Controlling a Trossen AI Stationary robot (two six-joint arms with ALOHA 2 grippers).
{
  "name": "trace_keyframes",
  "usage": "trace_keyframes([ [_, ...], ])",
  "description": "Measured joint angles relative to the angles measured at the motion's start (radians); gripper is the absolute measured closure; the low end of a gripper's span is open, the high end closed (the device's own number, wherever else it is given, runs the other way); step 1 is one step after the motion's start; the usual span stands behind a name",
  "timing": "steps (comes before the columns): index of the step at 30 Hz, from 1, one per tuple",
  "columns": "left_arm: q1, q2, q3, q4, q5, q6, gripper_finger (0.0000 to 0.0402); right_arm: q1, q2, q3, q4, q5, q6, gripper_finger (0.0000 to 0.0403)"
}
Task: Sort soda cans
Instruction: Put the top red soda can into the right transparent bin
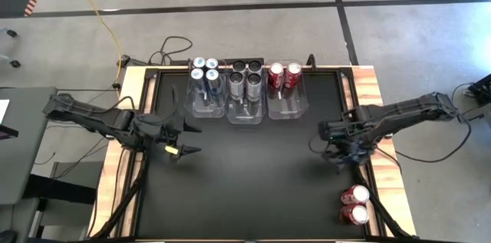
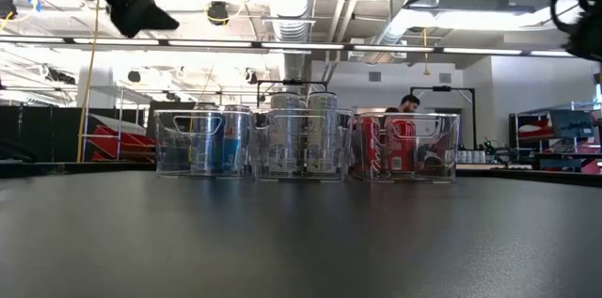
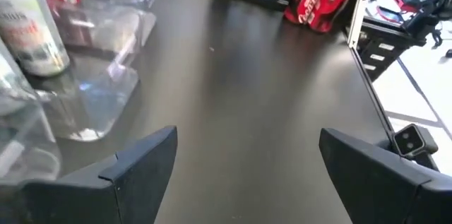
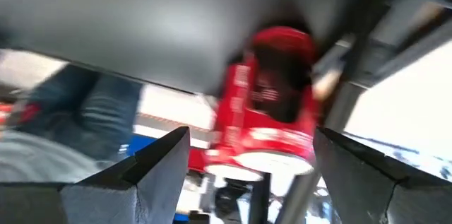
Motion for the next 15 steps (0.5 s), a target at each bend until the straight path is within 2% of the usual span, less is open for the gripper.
trace_keyframes([
  [3,-0.019,0.020,-0.038,0.043,0.000,-0.040,0.0058,0.029,0.000,0.000,-0.064,-0.002,-0.023,0.0088],
  [10,-0.073,0.092,-0.087,0.161,0.019,-0.074,0.0058,0.075,0.005,-0.016,-0.029,-0.015,-0.116,0.0085],
  [15,-0.091,0.151,-0.087,0.204,0.015,-0.079,0.0058,0.108,0.009,-0.053,-0.009,-0.051,-0.114,0.0057],
])
